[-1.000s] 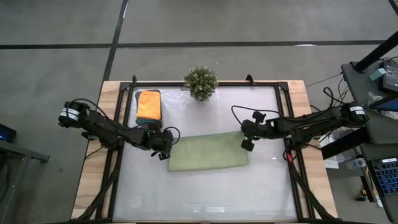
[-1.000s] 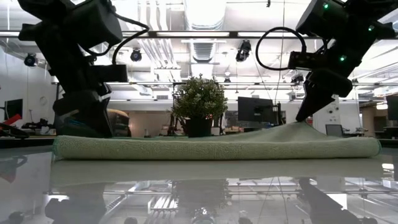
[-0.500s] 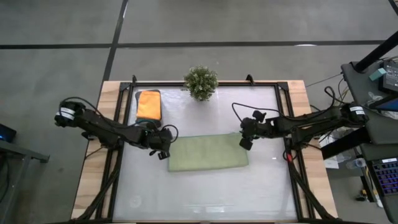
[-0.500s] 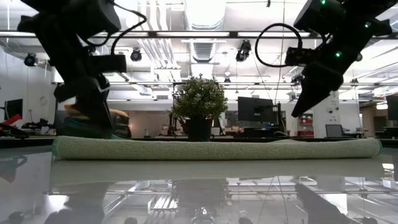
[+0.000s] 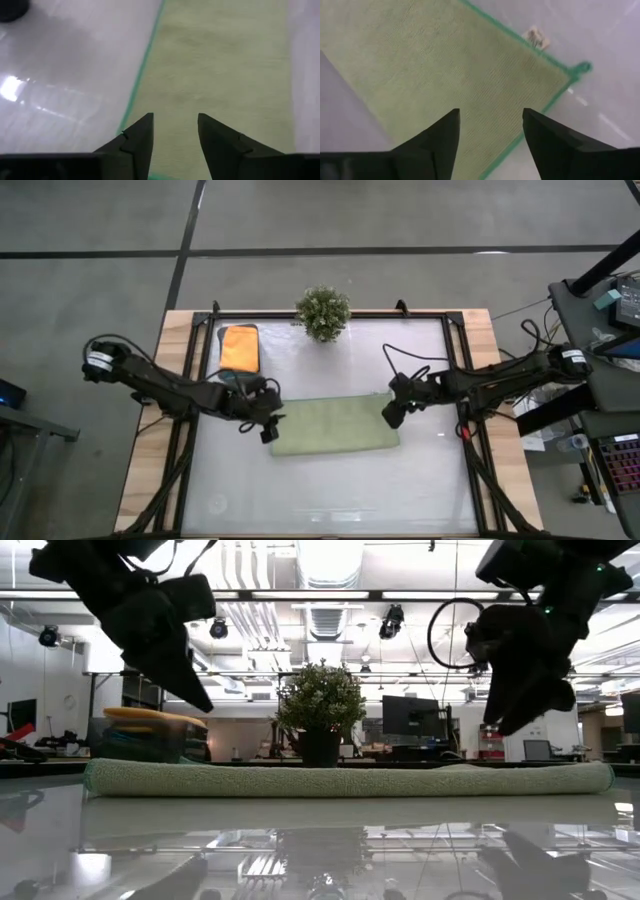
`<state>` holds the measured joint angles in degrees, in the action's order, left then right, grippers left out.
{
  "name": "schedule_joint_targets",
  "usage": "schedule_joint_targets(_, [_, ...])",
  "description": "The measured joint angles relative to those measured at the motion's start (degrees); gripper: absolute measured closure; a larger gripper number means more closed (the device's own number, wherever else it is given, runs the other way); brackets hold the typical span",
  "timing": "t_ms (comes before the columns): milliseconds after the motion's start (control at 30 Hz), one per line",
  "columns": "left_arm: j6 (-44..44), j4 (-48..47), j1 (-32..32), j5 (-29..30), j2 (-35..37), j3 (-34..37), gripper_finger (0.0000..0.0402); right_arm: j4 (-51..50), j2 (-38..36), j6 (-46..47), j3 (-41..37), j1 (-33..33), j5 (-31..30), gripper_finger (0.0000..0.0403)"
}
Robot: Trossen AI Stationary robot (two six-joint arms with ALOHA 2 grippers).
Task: Fold microfiber towels
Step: Fold the green microfiber cloth
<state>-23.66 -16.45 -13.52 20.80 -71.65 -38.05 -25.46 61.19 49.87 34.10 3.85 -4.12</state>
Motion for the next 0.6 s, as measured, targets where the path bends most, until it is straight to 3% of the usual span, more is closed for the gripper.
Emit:
schedule_joint_targets(300, [-1.3,8.3,-5.3,0.3,-7.5,0.2,0.0263,-2.3,0.3,12.0,-0.7,5.4,0.1,0.0179])
schedule_joint_targets(600, [-4.5,10.0,-6.6,0.7,-14.6,0.2,0.0263,-2.3,1.7,13.3,-3.3,7.7,-0.3,0.0177])
